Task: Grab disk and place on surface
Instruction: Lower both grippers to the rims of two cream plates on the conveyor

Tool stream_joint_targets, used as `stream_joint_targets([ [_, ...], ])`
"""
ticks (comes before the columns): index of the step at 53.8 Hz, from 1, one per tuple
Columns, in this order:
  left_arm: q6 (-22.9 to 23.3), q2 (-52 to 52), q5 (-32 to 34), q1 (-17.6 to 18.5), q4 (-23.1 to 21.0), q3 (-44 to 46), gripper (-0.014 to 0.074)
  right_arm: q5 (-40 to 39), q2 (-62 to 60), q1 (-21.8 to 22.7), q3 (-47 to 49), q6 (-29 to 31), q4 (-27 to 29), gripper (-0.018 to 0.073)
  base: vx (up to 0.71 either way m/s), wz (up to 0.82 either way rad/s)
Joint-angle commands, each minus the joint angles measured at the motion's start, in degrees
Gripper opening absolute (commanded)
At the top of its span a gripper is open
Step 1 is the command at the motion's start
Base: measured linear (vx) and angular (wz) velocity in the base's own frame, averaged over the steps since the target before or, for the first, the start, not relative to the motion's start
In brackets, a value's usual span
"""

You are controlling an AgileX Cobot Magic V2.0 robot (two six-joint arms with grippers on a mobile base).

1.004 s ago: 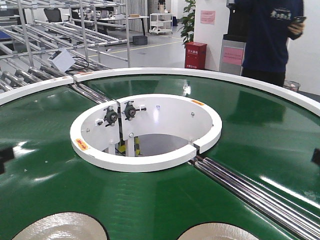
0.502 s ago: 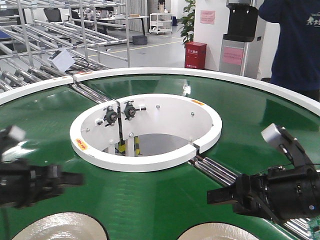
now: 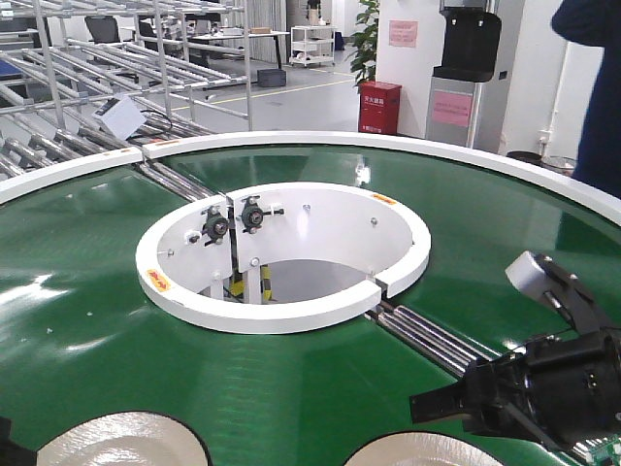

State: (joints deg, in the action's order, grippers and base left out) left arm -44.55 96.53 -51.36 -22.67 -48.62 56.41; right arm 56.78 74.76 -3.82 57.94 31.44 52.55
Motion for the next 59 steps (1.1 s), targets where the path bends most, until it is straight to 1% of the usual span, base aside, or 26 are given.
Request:
stream_joint_targets([
  [1,-2.1,-0.1,-1.3,0.1,-3.6,1.8,0.0512,1.1,-1.7,0.2,1.9,0.3,2.4,0.0532,0.00,0.00],
  [5,-4.3,1.7,-2.7,0.1,-4.5,1.8,0.0512,1.8,-1.7,0.2,1.9,0.3,2.1,0.0532,0.00,0.00],
  [12,-8.6,5.3,-7.6,0.9,-9.5,1.8,0.0505,1.8,-1.7,0.2,1.9,0.3,1.9,0.0532,0.00,0.00],
  [16,-9.7,7.0,-9.0,2.0,-10.6,1.8,0.0485,2.1,-1.7,0.2,1.9,0.3,2.0,0.0532,0.00,0.00],
  [20,-9.9,8.4,-9.2,2.9,-10.9,1.8,0.0434,2.1,-1.7,0.2,1.9,0.3,2.0,0.0532,0.00,0.00],
  [25,-10.1,9.3,-9.7,3.2,-11.0,1.8,0.0297,2.0,-1.7,0.2,1.9,0.3,2.2,0.0532,0.00,0.00],
  [29,-10.1,9.3,-9.9,3.4,-11.0,1.8,0.0137,2.0,-1.7,0.2,1.9,0.3,2.1,0.0532,0.00,0.00],
  [31,-10.1,9.3,-9.9,3.5,-11.6,1.8,0.0034,2.1,-1.7,0.2,1.9,0.3,2.1,0.0532,0.00,0.00],
  [32,-10.1,9.3,-9.9,3.5,-12.1,1.8,0.0000,2.0,-1.7,0.2,1.9,0.3,2.1,0.0532,0.00,0.00],
  [33,-10.1,9.3,-10.0,3.5,-12.7,1.8,-0.0011,2.0,-1.7,0.2,1.9,0.2,2.1,0.0532,0.00,0.00],
  [36,-10.1,9.3,-10.8,3.5,-14.5,1.8,-0.0010,1.9,-1.7,0.2,1.9,-0.1,2.1,0.0532,0.00,0.00],
  [39,-10.1,9.2,-12.5,3.5,-17.3,1.8,-0.0009,1.8,-1.7,0.2,1.9,-0.5,2.1,0.0532,0.00,0.00],
  [45,-10.3,9.2,-17.4,3.5,-24.6,1.8,-0.0008,1.3,-1.7,0.2,1.9,-1.6,1.9,0.0532,0.00,0.00],
  [49,-10.2,9.0,-20.6,3.5,-30.4,1.8,-0.0006,0.7,-1.7,0.2,1.9,-2.7,1.8,0.0532,0.00,0.00],
  [50,-9.7,8.8,-20.6,3.5,-31.9,1.8,-0.0006,0.5,-1.7,0.2,1.9,-2.9,1.8,0.0532,0.00,0.00],
  [54,-7.7,7.2,-20.6,3.5,-35.9,1.8,-0.0005,-0.1,-1.7,0.4,1.9,-3.4,1.6,0.0532,0.00,0.00],
  [57,-7.0,5.5,-20.6,3.5,-38.6,1.8,-0.0004,-0.1,-1.7,1.7,1.9,-4.1,1.8,0.0532,0.00,0.00],
  [59,-7.0,4.3,-20.6,3.5,-39.9,1.8,-0.0004,0.0,-1.7,3.5,1.9,-4.7,1.9,0.0532,0.00,0.00],
])
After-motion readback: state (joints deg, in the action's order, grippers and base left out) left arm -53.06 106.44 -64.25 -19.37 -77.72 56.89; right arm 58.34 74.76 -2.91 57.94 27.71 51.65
